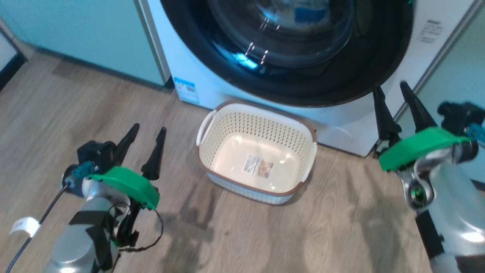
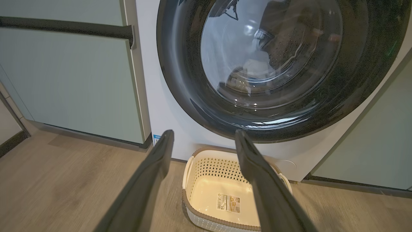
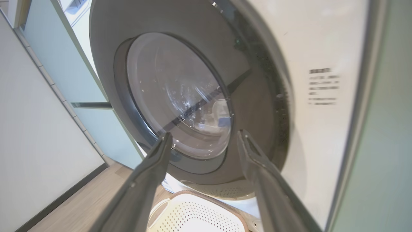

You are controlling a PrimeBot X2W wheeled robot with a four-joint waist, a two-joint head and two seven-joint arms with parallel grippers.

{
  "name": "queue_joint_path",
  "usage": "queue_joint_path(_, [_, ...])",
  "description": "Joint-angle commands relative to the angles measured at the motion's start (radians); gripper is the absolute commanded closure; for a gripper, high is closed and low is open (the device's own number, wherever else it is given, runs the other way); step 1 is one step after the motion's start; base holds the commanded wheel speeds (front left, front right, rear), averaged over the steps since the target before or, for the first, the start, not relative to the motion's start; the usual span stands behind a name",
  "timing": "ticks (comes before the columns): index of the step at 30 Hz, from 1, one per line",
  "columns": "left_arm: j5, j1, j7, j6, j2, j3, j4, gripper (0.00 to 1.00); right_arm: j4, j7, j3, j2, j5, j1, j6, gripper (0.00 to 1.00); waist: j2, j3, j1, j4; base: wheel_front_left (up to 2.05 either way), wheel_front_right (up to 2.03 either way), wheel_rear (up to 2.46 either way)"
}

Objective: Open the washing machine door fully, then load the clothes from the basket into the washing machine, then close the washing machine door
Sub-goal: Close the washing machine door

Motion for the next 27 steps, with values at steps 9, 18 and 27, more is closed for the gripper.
queue_joint_path(9, [-0.026, 0.031, -0.009, -0.001, 0.083, 0.091, 0.009, 0.0, -0.123, -0.007, -0.121, 0.012, -0.063, 0.164, -0.003, 0.0, -0.0001, -0.123, 0.0001, -0.085, 0.0, 0.0, 0.0])
queue_joint_path(18, [-0.045, 0.068, -0.009, -0.001, 0.105, 0.108, 0.047, 0.0, -0.193, -0.007, -0.222, 0.012, -0.123, 0.313, -0.003, 0.0, -0.0001, -0.169, 0.0001, -0.154, 0.0, 0.0, 0.0])
queue_joint_path(27, [-0.041, 0.09, -0.009, -0.001, 0.1, 0.134, 0.062, 0.0, -0.255, -0.007, -0.259, 0.012, -0.146, 0.442, -0.003, 0.0, -0.0001, -0.2, 0.0001, -0.212, 0.0, 0.0, 0.0])
